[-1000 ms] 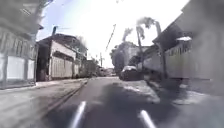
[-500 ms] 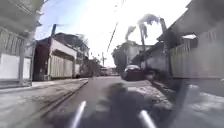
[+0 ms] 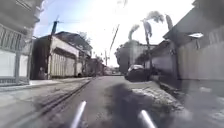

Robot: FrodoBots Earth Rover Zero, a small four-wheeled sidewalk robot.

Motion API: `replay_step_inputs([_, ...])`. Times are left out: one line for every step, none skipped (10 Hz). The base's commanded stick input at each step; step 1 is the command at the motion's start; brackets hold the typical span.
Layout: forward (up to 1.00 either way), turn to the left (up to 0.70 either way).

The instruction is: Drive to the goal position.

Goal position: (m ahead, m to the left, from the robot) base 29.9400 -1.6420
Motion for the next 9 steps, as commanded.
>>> replay_step_inputs([0.85,0.0])
replay_step_inputs([0.85,0.0])
replay_step_inputs([0.85,0.0])
replay_step_inputs([0.85,0.0])
replay_step_inputs([0.85,0.0])
replay_step_inputs([0.85,0.0])
replay_step_inputs([0.85,0.0])
replay_step_inputs([0.85,0.0])
replay_step_inputs([0.85,0.0])
